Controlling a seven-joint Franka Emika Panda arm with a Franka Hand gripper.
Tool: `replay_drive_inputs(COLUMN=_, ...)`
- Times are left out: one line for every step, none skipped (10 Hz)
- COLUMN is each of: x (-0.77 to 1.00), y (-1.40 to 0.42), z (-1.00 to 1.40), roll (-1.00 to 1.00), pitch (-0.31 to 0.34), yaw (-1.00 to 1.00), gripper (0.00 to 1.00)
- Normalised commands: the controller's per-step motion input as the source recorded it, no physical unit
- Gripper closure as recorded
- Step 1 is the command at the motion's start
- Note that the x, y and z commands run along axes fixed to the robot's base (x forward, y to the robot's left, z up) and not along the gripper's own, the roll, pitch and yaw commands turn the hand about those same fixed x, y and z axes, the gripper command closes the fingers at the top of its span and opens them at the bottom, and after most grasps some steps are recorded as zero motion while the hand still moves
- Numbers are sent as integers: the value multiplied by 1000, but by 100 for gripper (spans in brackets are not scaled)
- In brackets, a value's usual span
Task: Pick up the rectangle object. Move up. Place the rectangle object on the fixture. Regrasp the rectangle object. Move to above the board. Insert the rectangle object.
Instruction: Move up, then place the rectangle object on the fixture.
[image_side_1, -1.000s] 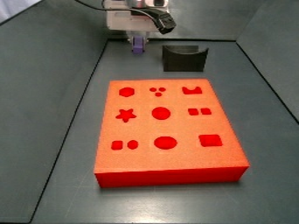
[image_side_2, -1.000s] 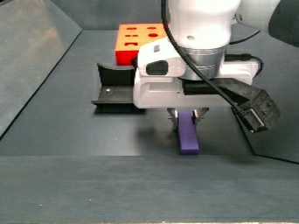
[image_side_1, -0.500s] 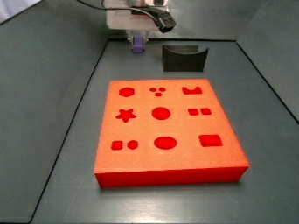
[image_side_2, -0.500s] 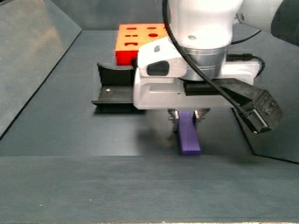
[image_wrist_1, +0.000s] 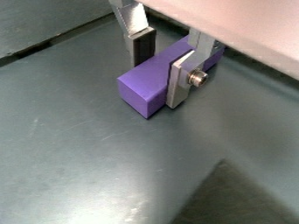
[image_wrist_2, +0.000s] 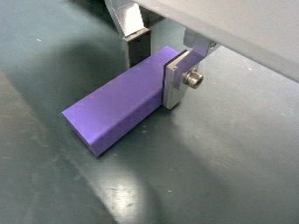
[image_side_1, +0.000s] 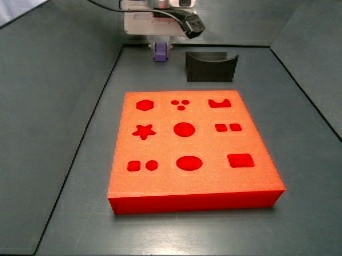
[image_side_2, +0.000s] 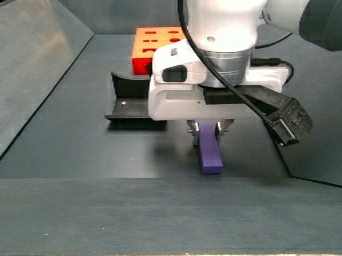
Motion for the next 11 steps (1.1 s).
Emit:
replay_drive_inputs(x=0, y=0, z=833, roll=0, pitch=0, yaw=0, gripper=100)
replay_drive_inputs(x=12, y=-12, z=856, roll=-7, pitch=-9, yaw=3, gripper=100)
replay_drive_inputs(x=-35, y=-23, z=752, roll=-2, pitch=25, yaw=-3, gripper=100)
replay_drive_inputs(x=-36, y=-17, z=636, roll=12, pitch=50, yaw=-8, gripper=100)
replay_drive_inputs(x=-28, y=-8, z=463, roll=38, pitch=76, yaw=-11, gripper=100)
replay_drive_inputs(x=-22, y=-5, z=331, roll=59, pitch=92, yaw=-13, gripper=100)
replay_drive_inputs(x=0, y=0, z=1000, roll=0, pitch=0, yaw=0, gripper=100)
replay_drive_inputs(x=-1, y=-1, z=1000, roll=16, pitch=7, yaw=7, gripper=100)
replay_drive_inputs(x=-12, y=-2, z=1000, roll=45, pitch=27, yaw=4, gripper=100)
replay_drive_inputs(x=-16, y=-5, z=1000, roll=56, pitch=39, yaw=3, gripper=100)
replay_drive_inputs(x=-21, y=-6, z=1000, roll=83, pitch=68, yaw=9, gripper=100)
